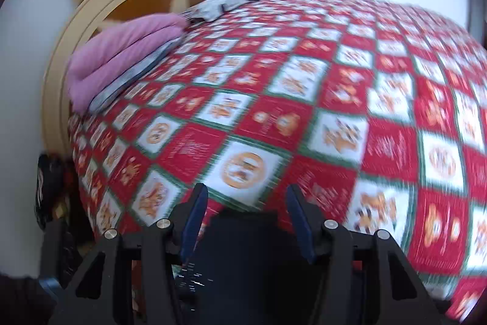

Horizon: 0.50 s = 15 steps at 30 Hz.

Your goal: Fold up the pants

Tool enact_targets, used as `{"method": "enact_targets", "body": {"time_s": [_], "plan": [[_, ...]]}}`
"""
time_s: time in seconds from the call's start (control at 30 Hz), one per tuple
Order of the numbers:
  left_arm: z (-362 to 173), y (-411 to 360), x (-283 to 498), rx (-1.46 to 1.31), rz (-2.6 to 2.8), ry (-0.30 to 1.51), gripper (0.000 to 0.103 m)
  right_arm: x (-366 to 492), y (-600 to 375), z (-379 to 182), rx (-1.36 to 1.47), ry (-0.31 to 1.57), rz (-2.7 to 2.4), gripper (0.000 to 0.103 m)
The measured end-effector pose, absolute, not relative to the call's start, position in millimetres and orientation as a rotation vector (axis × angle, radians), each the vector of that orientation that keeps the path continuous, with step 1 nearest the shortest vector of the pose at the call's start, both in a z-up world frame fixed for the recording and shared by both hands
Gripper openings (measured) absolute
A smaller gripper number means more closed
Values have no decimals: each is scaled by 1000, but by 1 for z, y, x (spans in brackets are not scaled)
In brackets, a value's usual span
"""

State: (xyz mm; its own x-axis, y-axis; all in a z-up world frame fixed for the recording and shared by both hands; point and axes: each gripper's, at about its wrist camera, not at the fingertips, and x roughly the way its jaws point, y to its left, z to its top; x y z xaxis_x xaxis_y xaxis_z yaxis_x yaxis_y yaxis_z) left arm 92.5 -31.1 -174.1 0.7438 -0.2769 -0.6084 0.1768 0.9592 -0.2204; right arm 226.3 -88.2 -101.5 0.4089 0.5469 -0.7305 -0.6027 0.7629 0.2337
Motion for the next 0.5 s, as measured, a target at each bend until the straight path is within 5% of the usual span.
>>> {"method": "enact_targets", "body": {"time_s": [0.1,0.23,0.3,0.5], "plan": [[-174,-44,87,-119,-299,682,103,224,-55,-101,-219,950,802,54],[-177,-56,83,-87,-346,686,103,229,-13,-125,-461,1091,792,32],[-177,-60,80,-61,-345,680,103,234,-1,-138,-532,1167,788,6],[-150,-65,55,-26,-330,495,103,240,1,-147,-599,1214,792,5]]}}
